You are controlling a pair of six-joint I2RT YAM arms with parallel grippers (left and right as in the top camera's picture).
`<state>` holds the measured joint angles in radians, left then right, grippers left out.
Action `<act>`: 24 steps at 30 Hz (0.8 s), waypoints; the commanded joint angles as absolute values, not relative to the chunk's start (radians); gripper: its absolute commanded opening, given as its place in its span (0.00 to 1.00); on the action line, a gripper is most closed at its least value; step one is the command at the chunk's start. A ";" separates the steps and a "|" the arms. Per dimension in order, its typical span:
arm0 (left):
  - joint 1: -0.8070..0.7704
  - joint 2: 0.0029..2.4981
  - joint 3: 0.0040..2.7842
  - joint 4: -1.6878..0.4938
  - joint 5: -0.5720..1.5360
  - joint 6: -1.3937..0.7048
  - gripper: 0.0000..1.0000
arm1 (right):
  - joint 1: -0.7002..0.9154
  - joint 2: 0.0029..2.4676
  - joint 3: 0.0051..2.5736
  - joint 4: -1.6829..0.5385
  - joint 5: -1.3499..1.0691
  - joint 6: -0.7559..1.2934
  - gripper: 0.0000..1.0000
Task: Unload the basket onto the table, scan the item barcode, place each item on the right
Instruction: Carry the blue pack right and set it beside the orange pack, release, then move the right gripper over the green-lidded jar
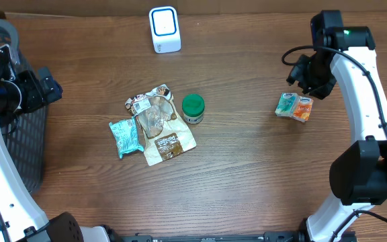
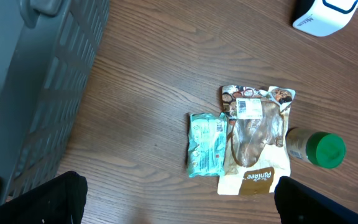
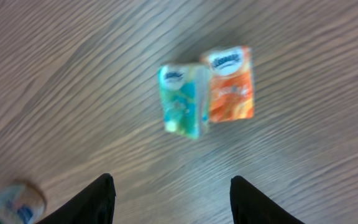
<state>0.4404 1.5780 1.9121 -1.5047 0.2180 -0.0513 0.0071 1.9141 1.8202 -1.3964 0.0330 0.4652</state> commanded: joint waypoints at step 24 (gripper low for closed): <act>0.439 1.584 1.932 -1.507 0.233 -0.036 1.00 | 0.446 1.929 1.792 -1.151 -0.249 0.309 0.64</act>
